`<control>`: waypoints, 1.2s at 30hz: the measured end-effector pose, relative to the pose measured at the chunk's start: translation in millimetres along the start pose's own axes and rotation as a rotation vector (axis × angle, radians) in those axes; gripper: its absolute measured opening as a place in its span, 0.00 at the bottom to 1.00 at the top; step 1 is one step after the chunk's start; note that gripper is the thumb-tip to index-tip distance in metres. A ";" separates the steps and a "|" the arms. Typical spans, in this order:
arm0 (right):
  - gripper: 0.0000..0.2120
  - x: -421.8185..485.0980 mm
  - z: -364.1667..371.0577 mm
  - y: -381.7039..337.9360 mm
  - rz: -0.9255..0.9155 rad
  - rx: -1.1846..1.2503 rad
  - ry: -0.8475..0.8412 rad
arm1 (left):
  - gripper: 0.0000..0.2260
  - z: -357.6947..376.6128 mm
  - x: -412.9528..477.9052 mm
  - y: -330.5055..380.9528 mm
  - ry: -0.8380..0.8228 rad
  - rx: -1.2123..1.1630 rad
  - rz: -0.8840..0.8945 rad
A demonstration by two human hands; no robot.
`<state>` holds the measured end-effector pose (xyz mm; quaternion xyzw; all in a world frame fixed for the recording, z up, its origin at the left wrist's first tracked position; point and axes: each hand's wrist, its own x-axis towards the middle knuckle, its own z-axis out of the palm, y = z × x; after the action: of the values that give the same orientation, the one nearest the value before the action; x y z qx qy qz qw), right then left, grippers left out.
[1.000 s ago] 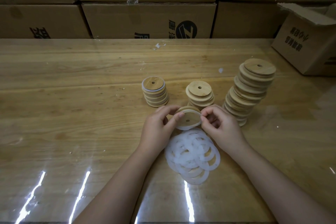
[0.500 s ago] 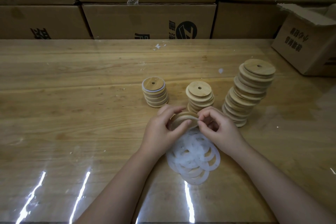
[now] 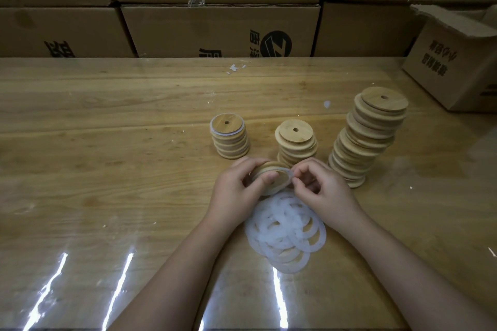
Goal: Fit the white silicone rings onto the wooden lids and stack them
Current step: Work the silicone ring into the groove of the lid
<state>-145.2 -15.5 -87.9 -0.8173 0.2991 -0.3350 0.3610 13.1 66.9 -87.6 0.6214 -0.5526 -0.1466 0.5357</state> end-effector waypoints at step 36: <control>0.04 -2.3 -2.1 -3.7 -0.092 -0.052 0.080 | 0.06 -1.4 -1.3 0.0 -0.073 -0.022 -0.041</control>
<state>-147.2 -12.6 -84.6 -0.8253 0.2839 -0.3758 0.3116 13.7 68.7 -87.6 0.6209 -0.5572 -0.1863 0.5190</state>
